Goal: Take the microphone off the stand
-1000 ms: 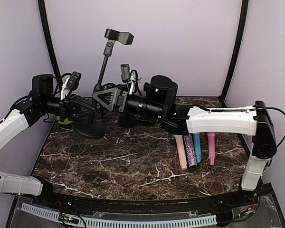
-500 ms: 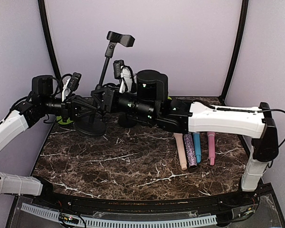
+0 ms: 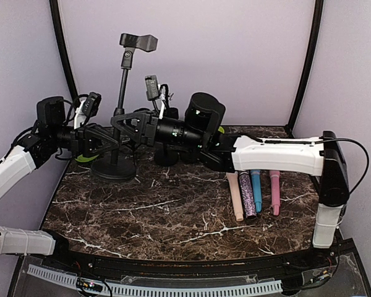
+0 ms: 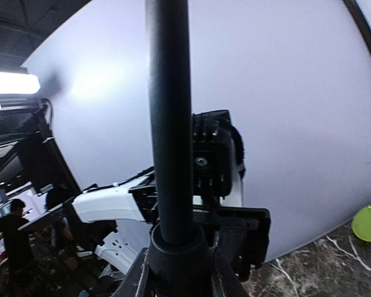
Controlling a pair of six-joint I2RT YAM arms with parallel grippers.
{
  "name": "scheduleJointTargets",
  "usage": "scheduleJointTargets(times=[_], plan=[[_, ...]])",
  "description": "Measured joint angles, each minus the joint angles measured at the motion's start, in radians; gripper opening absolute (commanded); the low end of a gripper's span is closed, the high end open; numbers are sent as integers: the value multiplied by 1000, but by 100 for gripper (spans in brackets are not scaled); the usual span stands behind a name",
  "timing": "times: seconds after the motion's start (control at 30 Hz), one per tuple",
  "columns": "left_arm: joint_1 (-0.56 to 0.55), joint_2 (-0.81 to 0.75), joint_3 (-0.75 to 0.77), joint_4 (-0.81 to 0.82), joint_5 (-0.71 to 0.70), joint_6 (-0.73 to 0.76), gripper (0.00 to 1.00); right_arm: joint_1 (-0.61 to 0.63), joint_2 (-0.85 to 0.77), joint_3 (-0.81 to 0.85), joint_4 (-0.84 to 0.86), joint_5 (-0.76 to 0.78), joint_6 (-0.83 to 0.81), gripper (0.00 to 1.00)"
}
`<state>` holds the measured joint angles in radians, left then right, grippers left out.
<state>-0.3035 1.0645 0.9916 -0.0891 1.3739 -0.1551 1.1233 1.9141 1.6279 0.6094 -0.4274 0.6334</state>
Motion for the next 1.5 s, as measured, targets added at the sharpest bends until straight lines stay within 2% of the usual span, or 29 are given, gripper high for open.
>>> scheduleJointTargets(times=[0.2, 0.33, 0.5, 0.67, 0.73, 0.8, 0.87, 0.97, 1.13, 1.3, 1.43, 1.5], plan=[[-5, -11, 0, 50, 126, -83, 0, -32, 198, 166, 327, -303, 267, 24], [-19, -19, 0, 62, 163, -93, 0, -35, 264, 245, 434, -413, 388, 31], [-30, -19, 0, 87, 174, -88, 0, -36, 265, 248, 484, -465, 493, 43], [-32, -13, 0, 97, 166, -90, 0, -41, 240, 198, 521, -470, 541, 72], [-30, -6, 0, 95, 146, -93, 0, -42, 181, 119, 446, -442, 472, 78], [-25, 0, 0, 95, 117, -93, 0, -40, 88, 29, 275, -340, 339, 80], [-21, 1, 0, 94, 96, -91, 0, -31, 3, -16, 118, -218, 216, 79], [-19, 1, 0, 93, 69, -77, 0, -5, -92, -13, -89, 5, 54, 71], [-19, 1, 0, 88, 37, -49, 0, 64, -128, 43, -298, 262, -80, 59], [-19, 1, 0, 88, 19, -35, 0, 91, -106, 63, -412, 350, -130, 51], [-19, 1, 0, 82, 5, -23, 0, 91, -99, 62, -423, 361, -148, 45], [-19, 1, 1, 74, -3, -8, 0, 91, -99, 62, -422, 366, -159, 38]])
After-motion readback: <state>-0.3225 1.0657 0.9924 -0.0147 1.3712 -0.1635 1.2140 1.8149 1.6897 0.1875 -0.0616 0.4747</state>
